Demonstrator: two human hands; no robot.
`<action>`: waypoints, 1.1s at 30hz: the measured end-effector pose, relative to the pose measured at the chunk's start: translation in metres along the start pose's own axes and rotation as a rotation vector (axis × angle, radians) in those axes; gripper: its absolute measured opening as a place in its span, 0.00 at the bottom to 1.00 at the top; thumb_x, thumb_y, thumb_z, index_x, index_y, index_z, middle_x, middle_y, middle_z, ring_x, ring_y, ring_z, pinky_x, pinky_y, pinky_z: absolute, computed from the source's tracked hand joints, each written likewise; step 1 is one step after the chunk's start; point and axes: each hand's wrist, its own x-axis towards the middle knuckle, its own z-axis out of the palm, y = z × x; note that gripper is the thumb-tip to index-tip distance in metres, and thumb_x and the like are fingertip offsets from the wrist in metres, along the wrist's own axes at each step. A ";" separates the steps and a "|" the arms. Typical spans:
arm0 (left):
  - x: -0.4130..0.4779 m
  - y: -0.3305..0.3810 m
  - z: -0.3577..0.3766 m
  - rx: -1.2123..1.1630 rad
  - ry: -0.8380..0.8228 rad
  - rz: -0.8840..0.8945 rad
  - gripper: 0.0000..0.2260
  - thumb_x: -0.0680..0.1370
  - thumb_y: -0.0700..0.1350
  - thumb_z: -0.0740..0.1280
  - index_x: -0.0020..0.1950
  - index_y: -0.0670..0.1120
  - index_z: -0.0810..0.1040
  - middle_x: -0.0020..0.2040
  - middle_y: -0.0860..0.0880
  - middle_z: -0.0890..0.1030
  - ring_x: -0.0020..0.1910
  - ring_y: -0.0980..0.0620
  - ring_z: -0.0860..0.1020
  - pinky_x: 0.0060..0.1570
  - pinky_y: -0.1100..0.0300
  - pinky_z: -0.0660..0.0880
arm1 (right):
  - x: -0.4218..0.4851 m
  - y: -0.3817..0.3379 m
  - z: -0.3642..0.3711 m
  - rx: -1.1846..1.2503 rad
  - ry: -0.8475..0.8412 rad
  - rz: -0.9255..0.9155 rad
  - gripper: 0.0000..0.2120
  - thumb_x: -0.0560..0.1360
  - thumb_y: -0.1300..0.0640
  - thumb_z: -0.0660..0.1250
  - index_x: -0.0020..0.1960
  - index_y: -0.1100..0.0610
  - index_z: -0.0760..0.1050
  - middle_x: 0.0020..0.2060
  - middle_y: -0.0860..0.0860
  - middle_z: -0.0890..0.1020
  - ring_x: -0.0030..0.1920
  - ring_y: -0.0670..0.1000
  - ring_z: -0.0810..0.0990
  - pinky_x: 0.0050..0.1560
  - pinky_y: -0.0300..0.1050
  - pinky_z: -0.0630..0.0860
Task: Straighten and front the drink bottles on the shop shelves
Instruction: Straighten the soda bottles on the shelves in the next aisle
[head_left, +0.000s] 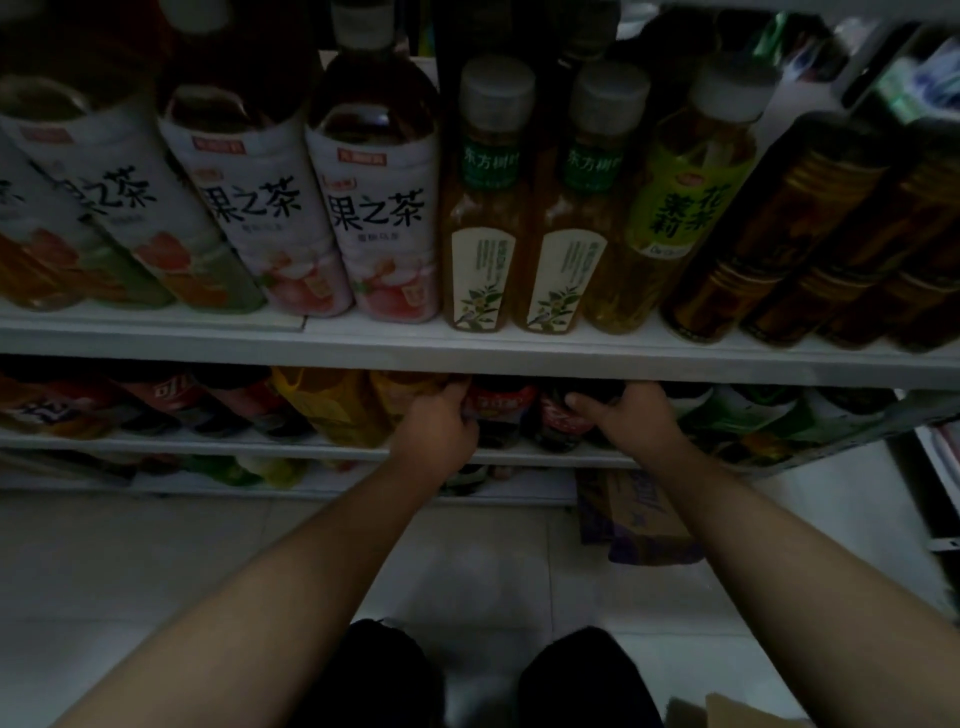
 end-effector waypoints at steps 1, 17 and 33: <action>0.000 -0.001 0.003 0.015 0.027 -0.002 0.26 0.76 0.43 0.65 0.74 0.45 0.66 0.51 0.40 0.82 0.48 0.41 0.79 0.49 0.51 0.77 | 0.000 0.004 0.002 -0.011 0.027 -0.038 0.32 0.66 0.49 0.77 0.66 0.58 0.72 0.59 0.52 0.78 0.60 0.49 0.75 0.58 0.38 0.68; -0.025 -0.076 0.044 -0.180 0.521 0.067 0.12 0.72 0.41 0.66 0.54 0.43 0.81 0.50 0.45 0.82 0.48 0.47 0.80 0.46 0.61 0.75 | -0.043 0.050 0.118 -0.050 0.366 -0.479 0.21 0.73 0.53 0.64 0.61 0.65 0.72 0.56 0.57 0.72 0.56 0.48 0.71 0.58 0.34 0.66; -0.033 -0.175 -0.068 -0.213 0.419 -0.127 0.29 0.72 0.36 0.69 0.73 0.42 0.67 0.66 0.41 0.72 0.67 0.45 0.68 0.63 0.61 0.65 | -0.042 -0.099 0.209 -0.148 -0.120 -0.544 0.21 0.75 0.60 0.67 0.67 0.61 0.71 0.58 0.56 0.77 0.56 0.50 0.74 0.57 0.41 0.70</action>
